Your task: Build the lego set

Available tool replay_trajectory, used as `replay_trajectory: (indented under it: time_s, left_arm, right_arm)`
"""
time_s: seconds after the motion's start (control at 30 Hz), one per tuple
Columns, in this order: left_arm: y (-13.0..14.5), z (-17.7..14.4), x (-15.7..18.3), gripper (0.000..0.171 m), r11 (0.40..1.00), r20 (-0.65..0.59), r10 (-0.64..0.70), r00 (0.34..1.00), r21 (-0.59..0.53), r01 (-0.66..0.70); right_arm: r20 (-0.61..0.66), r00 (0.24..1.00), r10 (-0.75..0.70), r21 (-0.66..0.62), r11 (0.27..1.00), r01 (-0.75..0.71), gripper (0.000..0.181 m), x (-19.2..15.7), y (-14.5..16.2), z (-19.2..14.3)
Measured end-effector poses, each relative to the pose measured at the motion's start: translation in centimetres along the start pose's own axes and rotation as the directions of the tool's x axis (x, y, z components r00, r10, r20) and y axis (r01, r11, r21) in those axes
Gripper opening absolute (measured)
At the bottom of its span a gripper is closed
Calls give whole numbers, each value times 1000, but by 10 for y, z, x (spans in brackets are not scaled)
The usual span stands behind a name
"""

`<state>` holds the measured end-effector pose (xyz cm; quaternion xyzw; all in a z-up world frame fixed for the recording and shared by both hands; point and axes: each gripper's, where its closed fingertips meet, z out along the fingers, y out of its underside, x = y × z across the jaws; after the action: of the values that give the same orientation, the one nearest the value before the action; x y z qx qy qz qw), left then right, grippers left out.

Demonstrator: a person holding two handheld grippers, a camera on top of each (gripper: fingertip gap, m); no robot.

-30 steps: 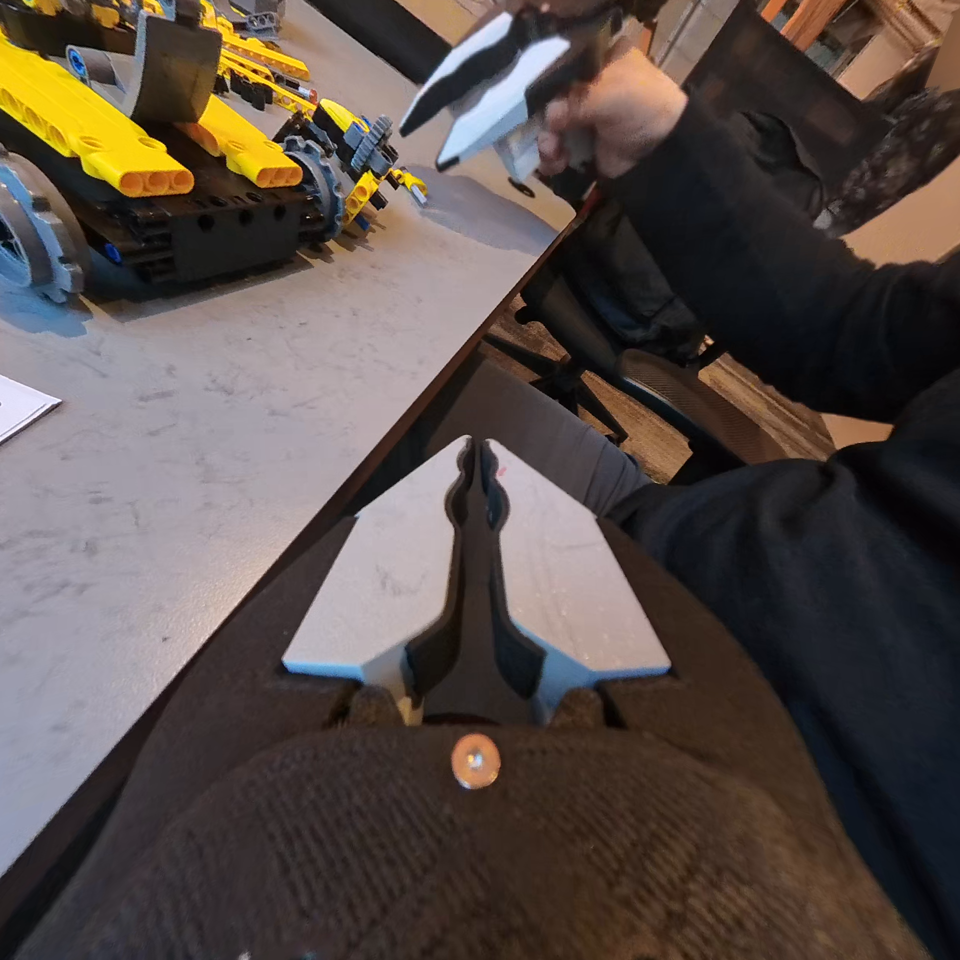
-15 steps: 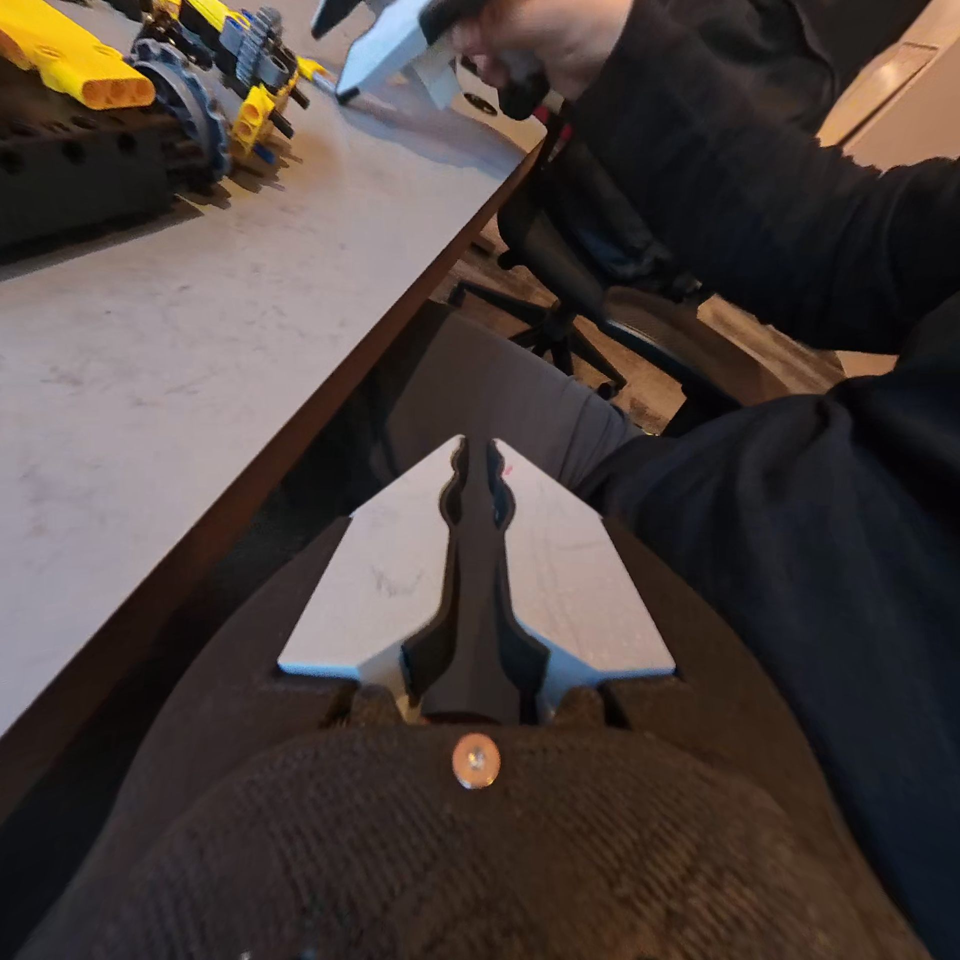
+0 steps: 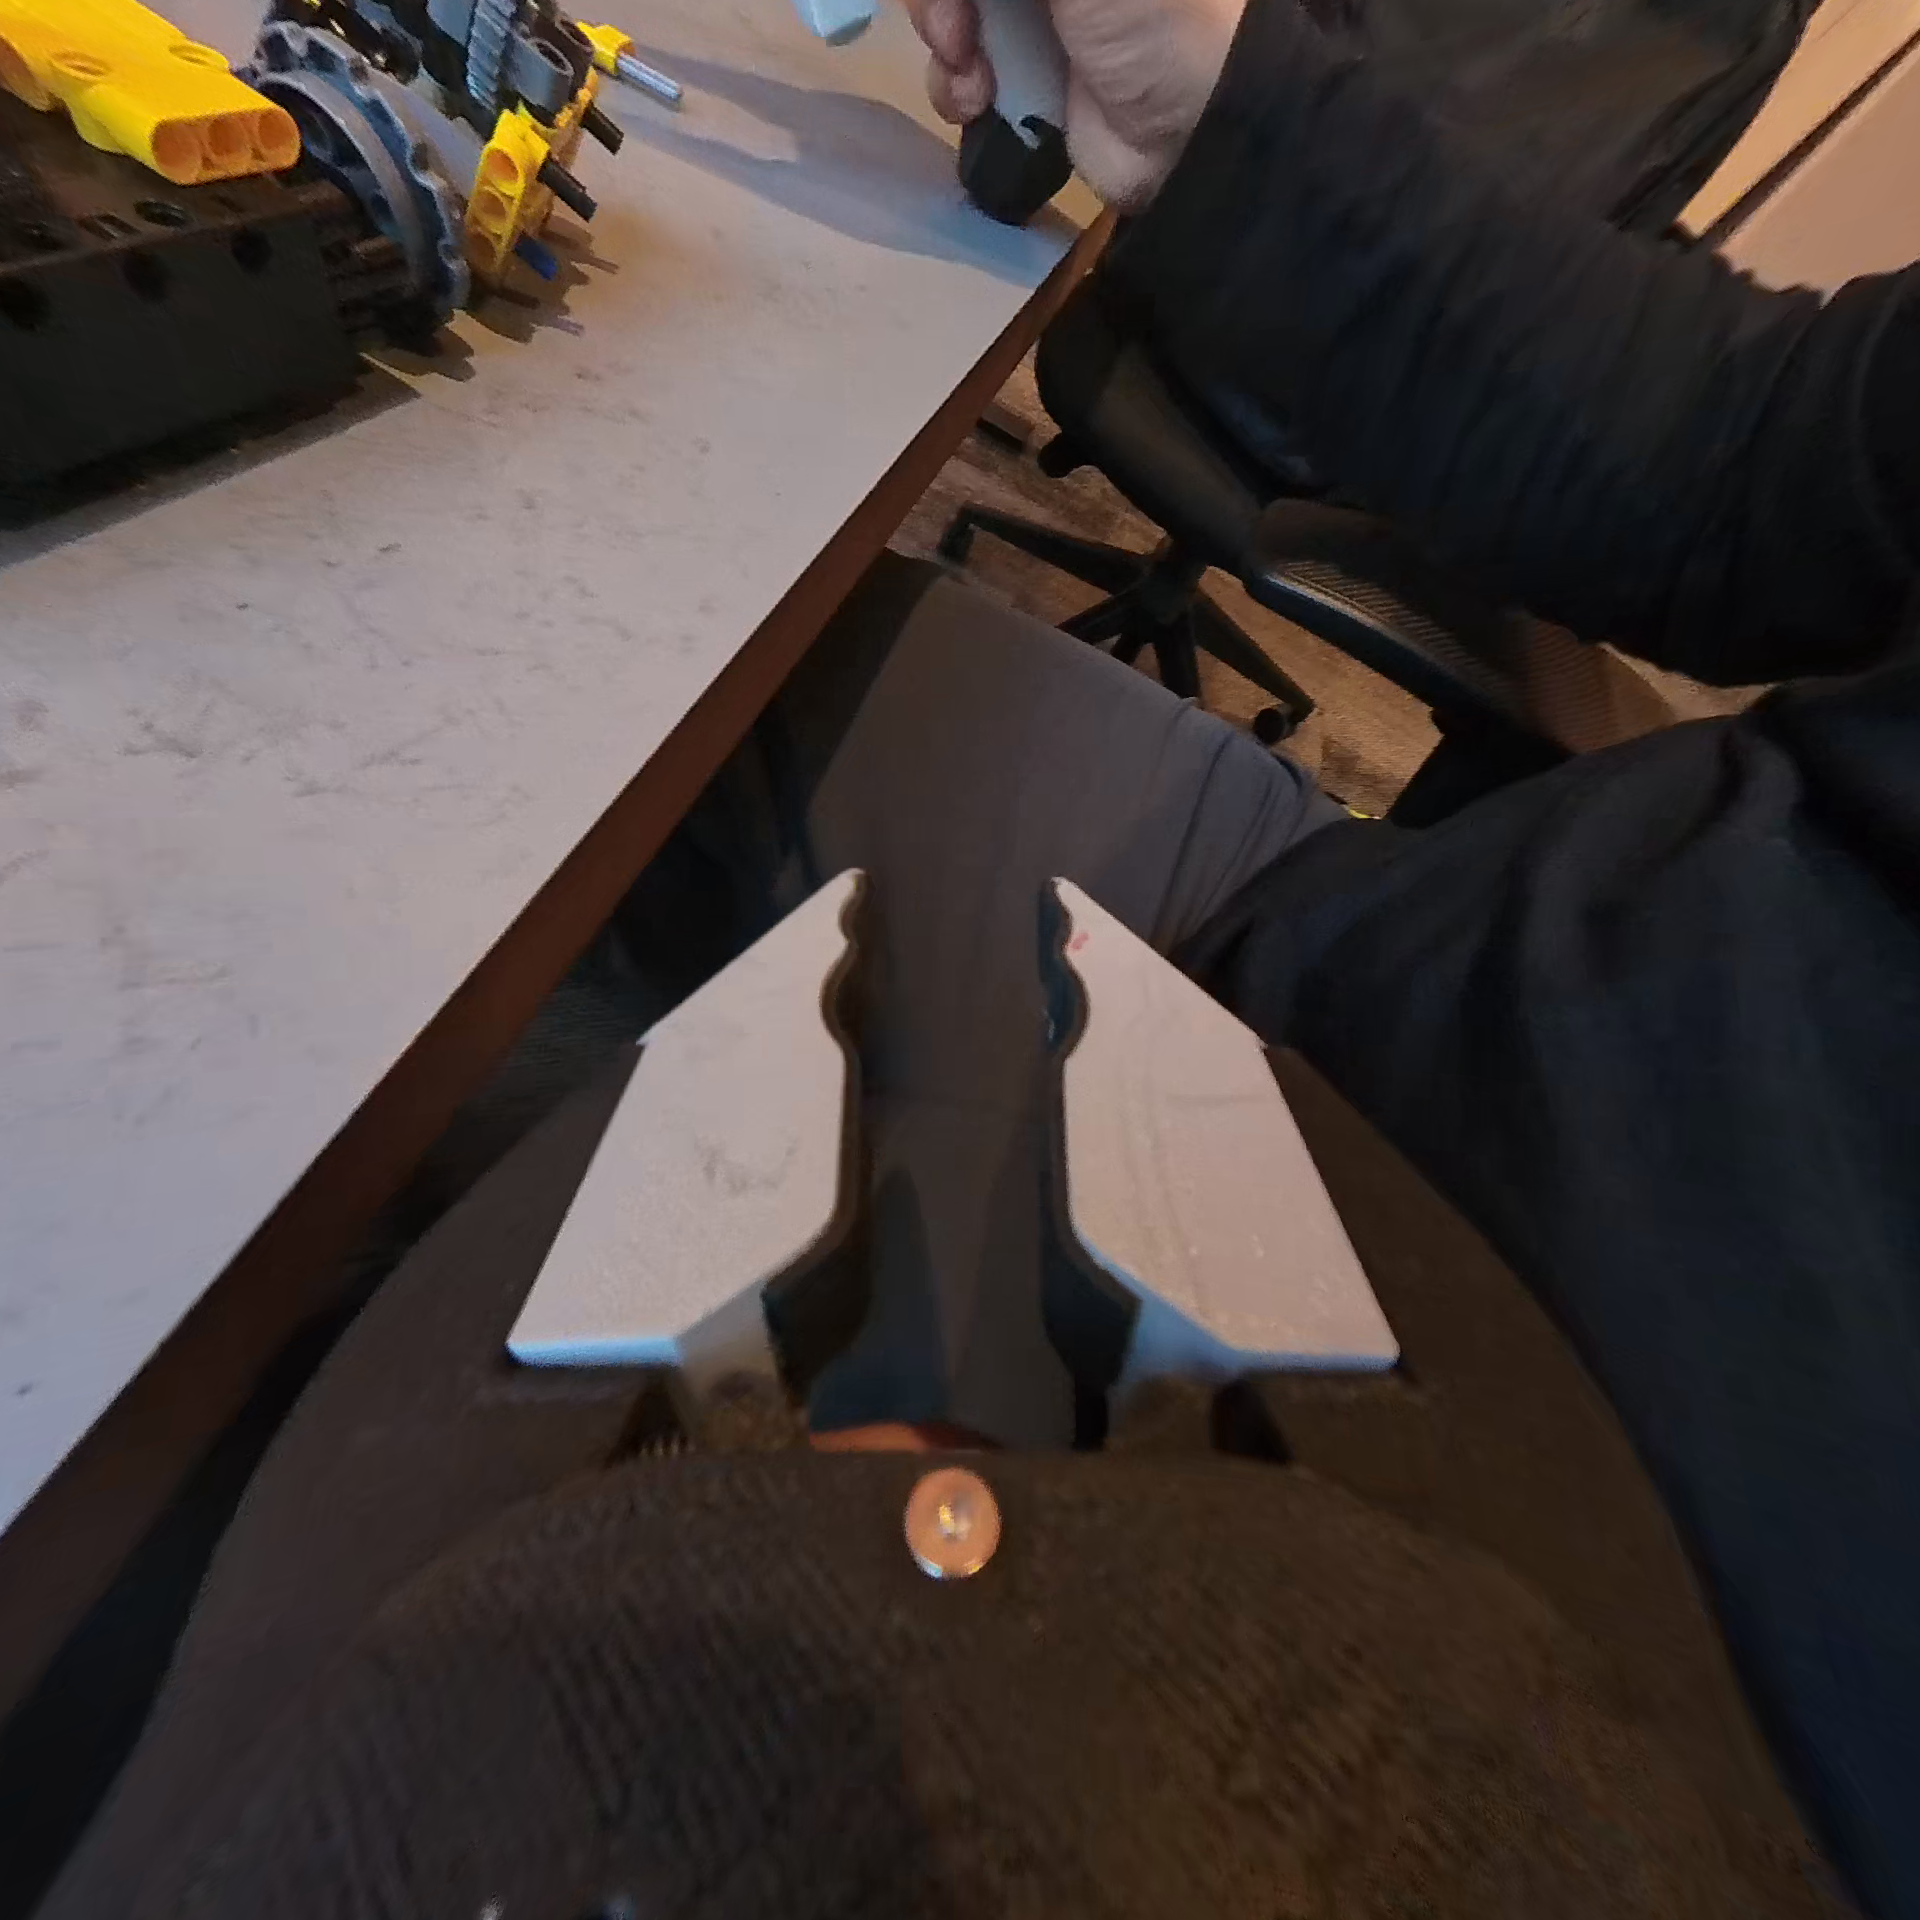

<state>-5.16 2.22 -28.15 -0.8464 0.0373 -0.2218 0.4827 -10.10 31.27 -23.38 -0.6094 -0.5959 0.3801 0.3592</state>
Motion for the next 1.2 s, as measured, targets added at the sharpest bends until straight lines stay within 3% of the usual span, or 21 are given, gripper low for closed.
replay_trajectory:
  time_s: [0.17,0.33,0.43,0.57,0.7,0.8,0.93,1.03,1.2]
  left_arm:
    - [-3,3,-11,59,1000,57,-21,998,21,20]
    - [-15,5,-5,60,997,5,17,1000,70,-17]
    - [-26,0,6,50,993,-65,67,996,99,-60]
    - [-35,-3,5,55,985,-74,49,996,166,-36]
    - [-25,6,9,54,993,-142,-6,990,113,22]
    - [-21,14,13,52,996,-159,22,987,84,-8]
    - [-14,20,15,51,997,-167,67,984,39,-61]
    - [-10,18,12,51,995,-153,100,983,20,-98]
    - [-6,9,4,48,995,-124,99,987,19,-98]
  right_arm:
    - [46,999,-17,24,1000,16,35,-7,-3,0]
    - [60,993,-103,-13,994,104,34,-18,3,4]
    - [83,984,-156,-32,987,159,33,-26,7,7]
    - [82,978,-194,-11,981,195,35,-31,4,6]
    - [146,970,-196,37,981,192,29,-42,-13,9]
    - [186,939,-288,-13,955,296,19,-43,-36,29]
    - [283,888,-362,-106,908,404,12,-43,-59,82]
    - [402,860,-313,-215,881,421,8,-53,-49,119]
    - [426,837,-345,-312,812,494,8,-56,-31,146]
